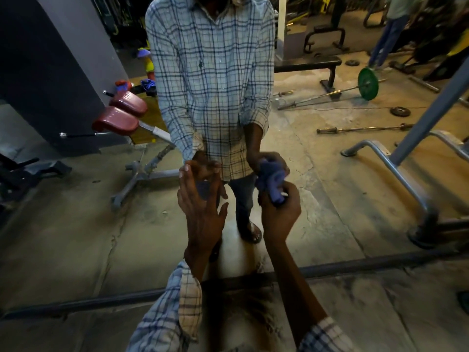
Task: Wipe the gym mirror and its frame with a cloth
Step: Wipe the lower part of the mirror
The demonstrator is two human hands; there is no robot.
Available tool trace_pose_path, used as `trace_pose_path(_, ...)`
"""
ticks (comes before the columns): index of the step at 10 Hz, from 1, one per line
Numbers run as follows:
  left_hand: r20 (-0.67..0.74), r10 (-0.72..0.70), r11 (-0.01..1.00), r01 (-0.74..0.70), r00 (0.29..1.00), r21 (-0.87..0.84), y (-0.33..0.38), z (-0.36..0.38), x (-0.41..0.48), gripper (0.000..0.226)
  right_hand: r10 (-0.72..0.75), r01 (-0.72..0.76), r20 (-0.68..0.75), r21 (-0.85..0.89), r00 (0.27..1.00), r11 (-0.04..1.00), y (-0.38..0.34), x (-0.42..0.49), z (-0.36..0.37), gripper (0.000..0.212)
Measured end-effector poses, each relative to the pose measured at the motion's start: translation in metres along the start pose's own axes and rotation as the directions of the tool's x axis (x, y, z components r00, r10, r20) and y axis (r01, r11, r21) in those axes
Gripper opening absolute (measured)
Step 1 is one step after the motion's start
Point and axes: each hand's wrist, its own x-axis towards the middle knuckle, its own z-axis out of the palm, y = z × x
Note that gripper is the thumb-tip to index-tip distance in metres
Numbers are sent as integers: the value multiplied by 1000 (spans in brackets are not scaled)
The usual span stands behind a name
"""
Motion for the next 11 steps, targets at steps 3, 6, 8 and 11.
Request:
trace_pose_path(3,-34,-60,998,59,998,-30,20,6,1,117,-75,74,2,89,997,993,-34,23,10,50)
trace_pose_path(6,-58,-110,992,107,992,-66,41,6,-1,107,41,-44,59,53,997,998,11,23,-40,25)
trace_pose_path(8,-65,-36,991,27,997,-133,73,12,2,119,-371,374,-65,38,926,927,-40,46,-11,32)
trace_pose_path(11,-84,-23,991,12,996,-131,85,18,1,116,-324,289,-219,-180,920,940,9,81,-79,34)
